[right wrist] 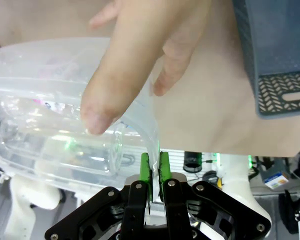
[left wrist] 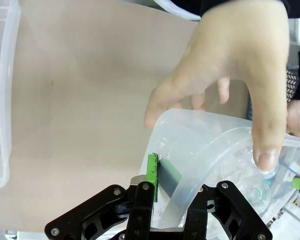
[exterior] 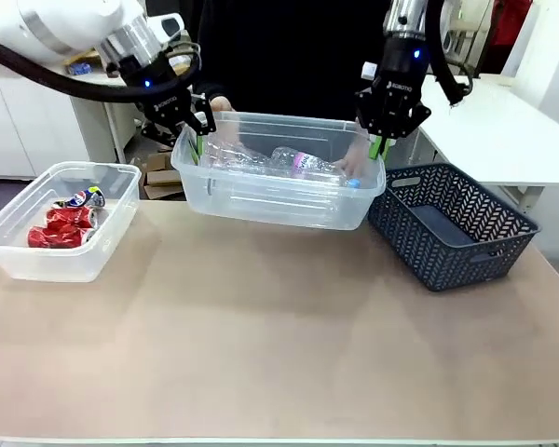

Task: Sort the waste into each basket.
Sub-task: Offer the picked Organizing box to the human.

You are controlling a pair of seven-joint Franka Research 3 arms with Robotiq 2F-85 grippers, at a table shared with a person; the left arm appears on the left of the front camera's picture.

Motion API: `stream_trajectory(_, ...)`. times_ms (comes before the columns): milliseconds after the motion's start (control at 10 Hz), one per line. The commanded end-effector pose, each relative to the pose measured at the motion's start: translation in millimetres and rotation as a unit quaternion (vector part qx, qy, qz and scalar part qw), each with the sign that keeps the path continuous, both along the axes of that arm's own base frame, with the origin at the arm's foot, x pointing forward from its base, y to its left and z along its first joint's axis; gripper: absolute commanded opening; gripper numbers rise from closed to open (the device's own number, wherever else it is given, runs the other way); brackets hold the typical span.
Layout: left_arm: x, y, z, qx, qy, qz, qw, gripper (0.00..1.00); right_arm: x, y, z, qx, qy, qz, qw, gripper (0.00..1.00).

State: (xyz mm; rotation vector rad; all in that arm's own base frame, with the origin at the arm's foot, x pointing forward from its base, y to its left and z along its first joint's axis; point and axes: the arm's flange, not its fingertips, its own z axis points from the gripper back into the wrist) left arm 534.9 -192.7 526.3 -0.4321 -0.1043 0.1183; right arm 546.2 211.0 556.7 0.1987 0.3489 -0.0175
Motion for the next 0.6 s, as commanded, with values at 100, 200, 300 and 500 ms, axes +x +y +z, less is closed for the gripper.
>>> stream_trajectory(100,33.6,3.3,-0.5,-0.015,0.015,0.013,1.000,0.06,18.3,-8.8,-4.1,0.022,0.026,-0.035,0.999,0.08)
stream_trajectory(200,11.1,-1.1,-6.5,-0.002,0.007,0.000,1.000,0.06,8.5,-3.9,-3.4,0.008,0.005,-0.009,1.000,0.08)
stream_trajectory(300,11.1,-1.1,-6.5,-0.002,0.007,0.000,1.000,0.06,8.5,-3.9,-3.4,0.008,0.005,-0.009,1.000,0.08)
stream_trajectory(500,11.1,-1.1,-6.5,-0.002,0.007,0.000,1.000,0.06,8.5,-3.9,-3.4,0.008,0.005,-0.009,1.000,0.08)
